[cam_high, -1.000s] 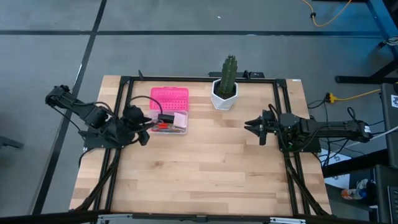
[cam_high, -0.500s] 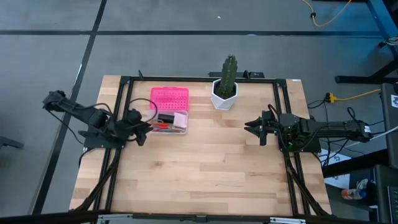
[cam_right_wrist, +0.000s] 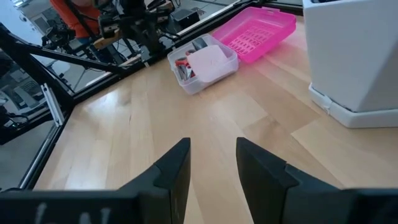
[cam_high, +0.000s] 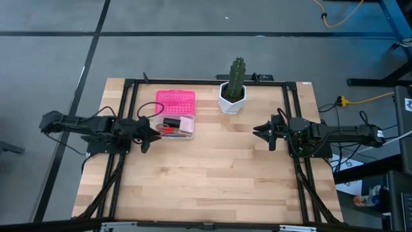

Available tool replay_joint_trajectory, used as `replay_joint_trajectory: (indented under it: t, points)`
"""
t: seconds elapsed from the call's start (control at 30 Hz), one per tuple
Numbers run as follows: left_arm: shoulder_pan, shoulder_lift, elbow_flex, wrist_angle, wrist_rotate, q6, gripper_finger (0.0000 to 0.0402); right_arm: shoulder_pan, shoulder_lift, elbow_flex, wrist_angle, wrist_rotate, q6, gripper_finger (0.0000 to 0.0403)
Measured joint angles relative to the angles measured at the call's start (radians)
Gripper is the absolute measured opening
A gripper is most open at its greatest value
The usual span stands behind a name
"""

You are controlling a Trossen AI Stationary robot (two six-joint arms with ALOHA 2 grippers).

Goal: Pack school essentials
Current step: Return to Home Position

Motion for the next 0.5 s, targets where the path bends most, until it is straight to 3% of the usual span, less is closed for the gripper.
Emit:
replay_joint_trajectory:
  t: [0.3,0.5]
  points:
    - [0.151,-0.118,-0.083,0.012,0.154,0.133,0.0105,0.0,0.0,0.0,0.0,0.0,0.0,0.0129]
    - [0.188,-0.145,-0.116,0.091,0.166,0.21,0.0105,0.0,0.0,0.0,0.0,0.0,0.0,0.0129]
